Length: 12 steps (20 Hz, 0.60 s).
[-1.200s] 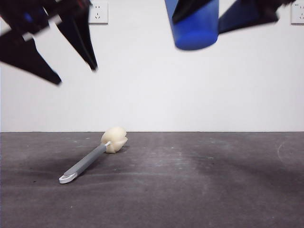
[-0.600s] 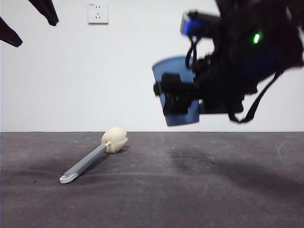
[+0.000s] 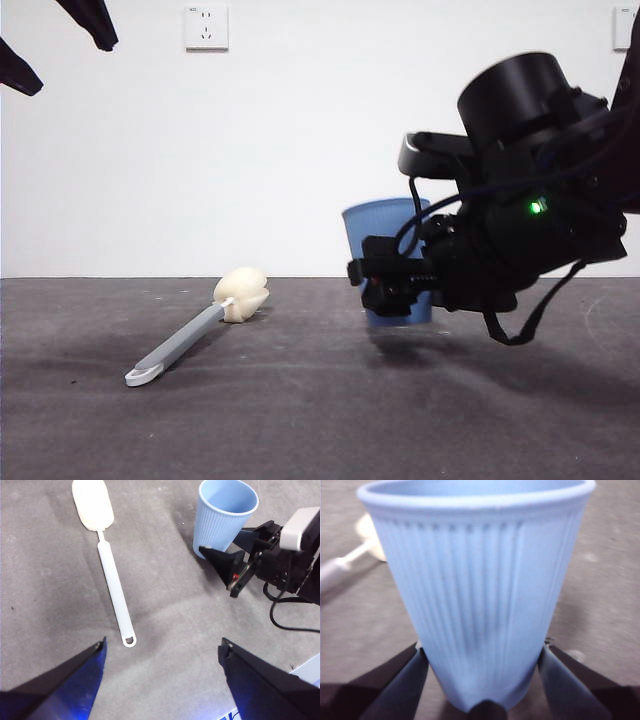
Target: Pick up the cup brush,pick up the cup,insert the brush into the cup,clean the cup,put the cup brush back,put the cup back to the fixed position on the table
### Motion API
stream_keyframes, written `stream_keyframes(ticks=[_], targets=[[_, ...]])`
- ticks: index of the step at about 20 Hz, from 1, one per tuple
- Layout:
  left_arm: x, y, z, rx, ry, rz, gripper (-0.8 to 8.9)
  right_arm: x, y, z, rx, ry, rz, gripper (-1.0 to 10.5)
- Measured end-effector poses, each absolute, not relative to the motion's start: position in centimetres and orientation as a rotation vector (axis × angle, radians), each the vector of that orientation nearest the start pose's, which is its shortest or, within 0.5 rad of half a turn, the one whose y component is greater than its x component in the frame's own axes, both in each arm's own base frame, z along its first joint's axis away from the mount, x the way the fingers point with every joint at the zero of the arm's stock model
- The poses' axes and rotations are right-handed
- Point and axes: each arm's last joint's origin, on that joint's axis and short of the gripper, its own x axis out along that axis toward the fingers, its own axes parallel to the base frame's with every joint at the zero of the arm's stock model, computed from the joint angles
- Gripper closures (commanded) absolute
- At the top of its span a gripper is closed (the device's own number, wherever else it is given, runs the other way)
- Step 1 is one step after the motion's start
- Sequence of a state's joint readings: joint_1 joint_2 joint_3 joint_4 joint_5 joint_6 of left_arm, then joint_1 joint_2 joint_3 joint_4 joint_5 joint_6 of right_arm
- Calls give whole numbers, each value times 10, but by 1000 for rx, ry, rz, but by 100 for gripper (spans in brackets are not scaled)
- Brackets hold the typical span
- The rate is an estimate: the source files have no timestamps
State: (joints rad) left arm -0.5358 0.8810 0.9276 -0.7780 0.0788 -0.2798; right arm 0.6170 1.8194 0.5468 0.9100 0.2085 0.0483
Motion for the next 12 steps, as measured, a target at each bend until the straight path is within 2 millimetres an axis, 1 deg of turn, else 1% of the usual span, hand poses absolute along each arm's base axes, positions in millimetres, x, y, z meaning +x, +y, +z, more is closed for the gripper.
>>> stream_keyframes(ticks=[5,11,12], targets=[[141,-87,314,-91,799,-479,436,258,162,101,-90,371,410,959],[141,-87,314,-90,800,-479,436,260,159,97,-99,429,437,958],[141,-87,314,-90,800,-479,436,260,159,97,-100,434,438,930]])
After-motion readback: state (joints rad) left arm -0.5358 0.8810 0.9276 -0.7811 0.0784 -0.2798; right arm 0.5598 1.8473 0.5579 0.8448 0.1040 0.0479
